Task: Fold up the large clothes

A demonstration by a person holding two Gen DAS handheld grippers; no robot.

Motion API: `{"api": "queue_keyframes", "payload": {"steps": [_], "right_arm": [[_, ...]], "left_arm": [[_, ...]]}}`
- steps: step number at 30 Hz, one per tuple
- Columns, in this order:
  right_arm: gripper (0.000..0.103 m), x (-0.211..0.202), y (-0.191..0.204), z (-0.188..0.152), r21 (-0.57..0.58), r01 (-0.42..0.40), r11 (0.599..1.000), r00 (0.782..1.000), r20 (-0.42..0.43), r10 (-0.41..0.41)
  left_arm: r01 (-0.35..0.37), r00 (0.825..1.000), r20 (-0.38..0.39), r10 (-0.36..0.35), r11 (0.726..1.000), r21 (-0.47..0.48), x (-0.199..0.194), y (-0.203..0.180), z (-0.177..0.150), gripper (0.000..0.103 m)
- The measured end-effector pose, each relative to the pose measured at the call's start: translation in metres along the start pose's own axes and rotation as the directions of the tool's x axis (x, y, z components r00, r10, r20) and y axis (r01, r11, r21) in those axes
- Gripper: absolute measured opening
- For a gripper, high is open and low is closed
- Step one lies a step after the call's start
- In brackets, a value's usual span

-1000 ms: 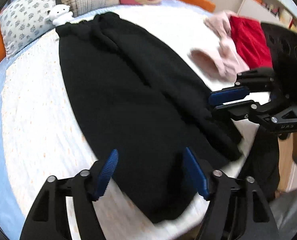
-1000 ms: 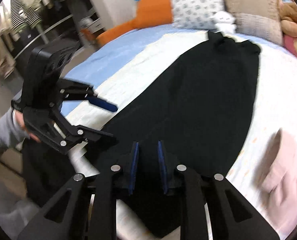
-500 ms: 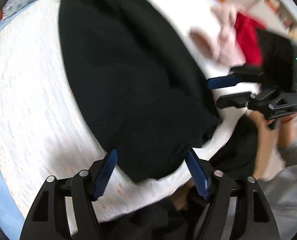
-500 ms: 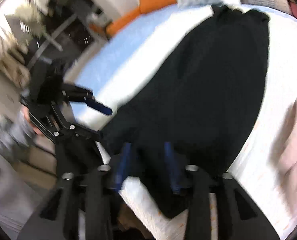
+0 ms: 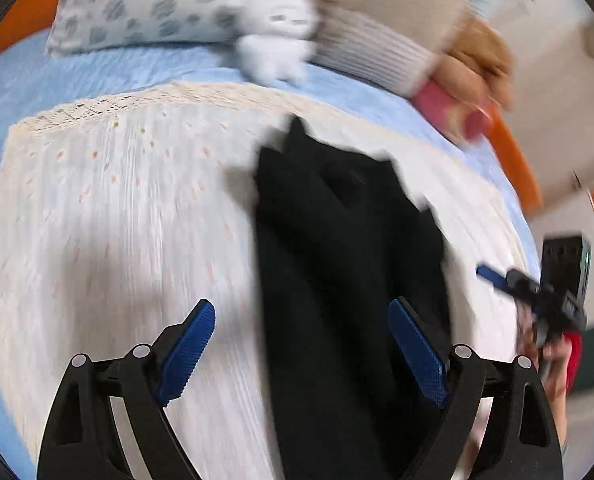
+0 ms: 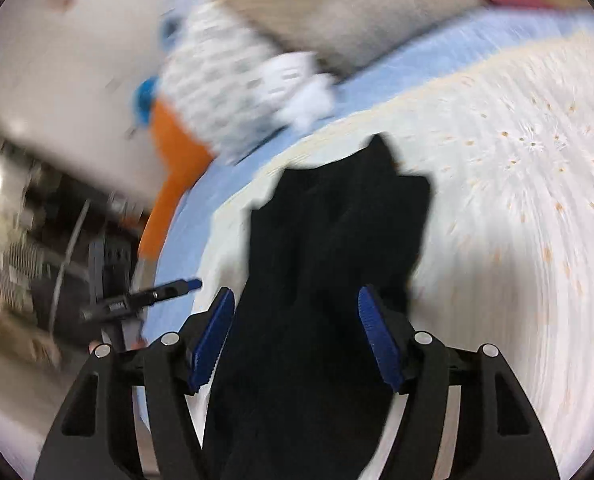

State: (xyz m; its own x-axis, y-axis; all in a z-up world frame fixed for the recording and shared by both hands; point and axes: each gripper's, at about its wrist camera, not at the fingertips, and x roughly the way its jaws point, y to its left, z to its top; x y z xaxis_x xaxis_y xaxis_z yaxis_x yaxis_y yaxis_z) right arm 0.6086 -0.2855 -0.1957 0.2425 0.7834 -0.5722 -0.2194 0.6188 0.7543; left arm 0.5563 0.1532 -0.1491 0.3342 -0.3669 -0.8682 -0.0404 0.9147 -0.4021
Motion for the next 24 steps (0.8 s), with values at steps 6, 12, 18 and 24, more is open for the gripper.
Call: {"api": "queue_keyframes", "payload": {"steps": [6, 12, 18, 24], "right_arm": [[0.065, 0.055, -0.052, 0.041, 0.087, 0.066, 0.994, 0.998, -0.016, -0.065], [0.065, 0.091, -0.037, 0.058, -0.001, 0.116, 0.993, 0.993, -0.035, -0.116], [0.015, 0.095, -0.024, 0.051, -0.048, 0.12, 0.992, 0.991, -0.049, -0.123], [0.015, 0.037, 0.013, 0.028, -0.142, -0.053, 0.988, 0.998, 0.018, 0.056]], "left_arm": [[-0.077, 0.997, 0.002, 0.077, 0.997, -0.02, 0.076, 0.001, 0.057, 0.088], [-0.183, 0.983, 0.015, 0.183, 0.983, 0.024, 0.111, -0.026, 0.061, 0.088], [-0.195, 0.973, 0.127, 0.194, 0.981, -0.005, 0.108, -0.05, 0.065, 0.026], [-0.069, 0.946, 0.323, 0.026, 0.99, 0.122, 0.027, -0.076, 0.029, 0.021]]}}
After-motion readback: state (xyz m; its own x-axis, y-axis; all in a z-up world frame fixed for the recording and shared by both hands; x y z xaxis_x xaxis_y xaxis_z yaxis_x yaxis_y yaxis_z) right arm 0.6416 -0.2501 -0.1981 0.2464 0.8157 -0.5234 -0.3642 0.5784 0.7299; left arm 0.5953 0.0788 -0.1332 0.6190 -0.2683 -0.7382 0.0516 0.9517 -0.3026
